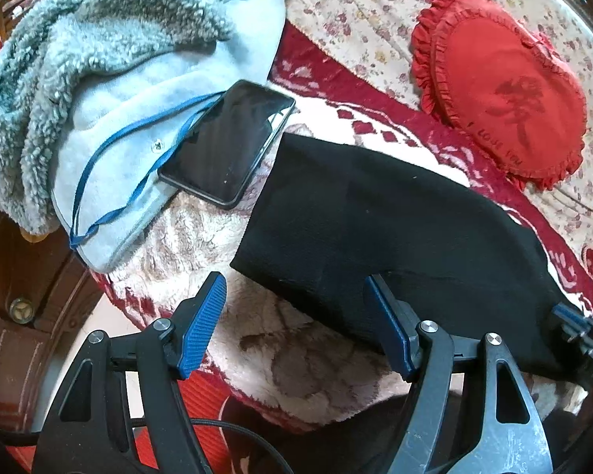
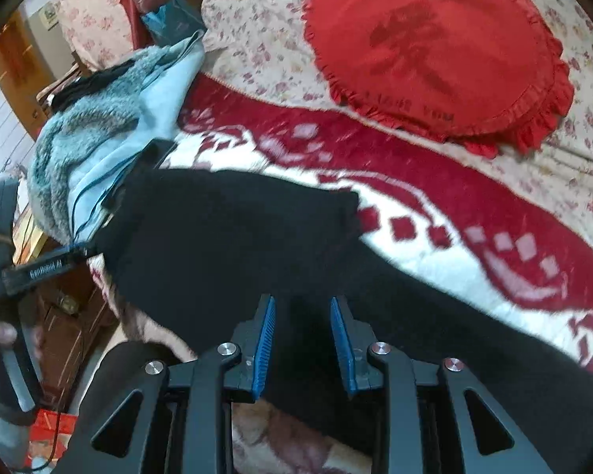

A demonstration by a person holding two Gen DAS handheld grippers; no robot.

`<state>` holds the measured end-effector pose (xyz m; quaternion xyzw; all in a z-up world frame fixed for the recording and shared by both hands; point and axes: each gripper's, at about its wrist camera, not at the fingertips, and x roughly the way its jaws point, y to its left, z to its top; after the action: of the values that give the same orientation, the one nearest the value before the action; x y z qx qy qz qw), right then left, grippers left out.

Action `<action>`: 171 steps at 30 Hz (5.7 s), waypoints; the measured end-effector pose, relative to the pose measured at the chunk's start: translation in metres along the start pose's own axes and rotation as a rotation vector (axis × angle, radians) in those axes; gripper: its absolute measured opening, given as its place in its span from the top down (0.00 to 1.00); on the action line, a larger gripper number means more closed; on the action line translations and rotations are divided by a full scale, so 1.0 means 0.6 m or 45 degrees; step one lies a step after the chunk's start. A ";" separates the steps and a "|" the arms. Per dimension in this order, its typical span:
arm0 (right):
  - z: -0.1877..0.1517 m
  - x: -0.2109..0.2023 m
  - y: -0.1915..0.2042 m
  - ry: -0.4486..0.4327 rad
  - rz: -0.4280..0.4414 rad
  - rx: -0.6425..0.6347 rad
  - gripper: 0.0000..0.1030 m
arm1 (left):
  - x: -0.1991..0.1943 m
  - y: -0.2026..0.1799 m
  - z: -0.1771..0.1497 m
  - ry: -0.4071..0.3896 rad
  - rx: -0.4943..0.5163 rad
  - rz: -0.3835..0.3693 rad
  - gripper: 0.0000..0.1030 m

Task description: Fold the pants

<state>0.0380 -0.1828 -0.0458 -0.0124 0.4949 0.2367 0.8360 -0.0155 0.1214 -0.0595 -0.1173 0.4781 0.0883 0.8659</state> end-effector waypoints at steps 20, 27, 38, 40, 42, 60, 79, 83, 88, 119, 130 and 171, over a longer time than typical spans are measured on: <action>-0.069 -0.094 -0.180 0.004 -0.273 0.216 0.68 | -0.013 -0.092 -0.003 0.030 0.182 -0.064 0.29; -0.052 -0.064 -0.193 0.071 -0.284 0.054 0.68 | 0.008 -0.205 0.000 0.128 0.387 -0.154 0.29; -0.042 -0.026 -0.184 0.147 -0.164 -0.228 0.91 | 0.017 -0.309 -0.003 0.149 0.555 -0.192 0.29; -0.041 -0.031 -0.174 0.133 -0.226 -0.285 0.95 | 0.019 -0.323 -0.007 0.154 0.570 -0.204 0.29; -0.037 -0.031 -0.182 0.104 -0.263 -0.259 0.95 | 0.022 -0.336 -0.012 0.163 0.577 -0.214 0.29; -0.202 -0.182 -0.265 -0.151 -0.222 0.318 0.88 | 0.012 -0.463 -0.086 0.216 0.777 -0.337 0.29; -0.346 -0.260 -0.326 -0.341 -0.086 0.720 0.68 | -0.026 -0.618 -0.127 0.185 1.050 -0.462 0.29; -0.360 -0.253 -0.339 -0.347 -0.057 0.766 0.65 | -0.035 -0.688 -0.147 0.205 1.159 -0.569 0.29; -0.363 -0.238 -0.343 -0.370 0.035 0.782 0.60 | -0.018 -0.768 -0.177 0.231 1.326 -0.591 0.29; -0.243 -0.273 -0.292 -0.549 0.178 0.631 0.89 | -0.080 -0.776 -0.139 0.147 1.371 -0.863 0.76; -0.077 -0.226 -0.133 -0.443 0.293 0.316 0.89 | -0.077 -0.567 0.012 0.044 1.076 -0.765 0.79; -0.068 -0.124 -0.172 -0.196 0.185 0.518 0.73 | -0.014 -0.359 0.029 0.153 0.616 -0.688 0.93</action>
<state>0.0167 -0.3132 -0.0264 0.2101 0.4668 0.1917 0.8374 0.0510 -0.0800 -0.0180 -0.0361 0.4868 -0.2663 0.8311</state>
